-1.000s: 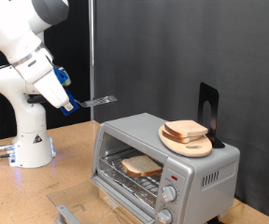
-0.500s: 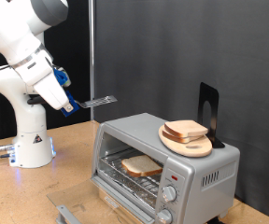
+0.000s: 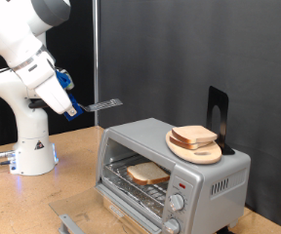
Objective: Make a piece of toast with the oven
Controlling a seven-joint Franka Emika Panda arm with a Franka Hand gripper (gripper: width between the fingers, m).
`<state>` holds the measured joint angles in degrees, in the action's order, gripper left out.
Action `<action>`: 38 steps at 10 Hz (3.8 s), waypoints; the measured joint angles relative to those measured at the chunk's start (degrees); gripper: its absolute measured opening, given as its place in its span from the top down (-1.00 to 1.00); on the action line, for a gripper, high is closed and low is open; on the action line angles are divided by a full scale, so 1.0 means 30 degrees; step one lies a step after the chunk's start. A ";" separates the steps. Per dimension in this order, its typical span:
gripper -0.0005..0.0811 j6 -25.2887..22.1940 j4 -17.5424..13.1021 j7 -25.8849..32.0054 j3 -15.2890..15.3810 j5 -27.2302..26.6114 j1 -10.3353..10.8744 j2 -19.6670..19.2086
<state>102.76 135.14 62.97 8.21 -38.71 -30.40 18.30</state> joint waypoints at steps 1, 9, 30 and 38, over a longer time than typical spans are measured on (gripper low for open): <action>0.33 -0.0183 0.0023 -0.0003 0.0146 -0.0312 0.0139 0.0075; 0.33 0.2720 0.2448 -0.3003 0.4304 -0.2982 0.1976 0.3164; -0.58 1.0521 0.4280 -0.5783 1.0546 -0.5833 0.2455 0.1158; -0.68 0.8967 0.4463 -0.4268 1.0266 -0.5515 0.2524 0.2410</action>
<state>129.66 148.53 50.17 39.01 -55.25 -22.83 25.53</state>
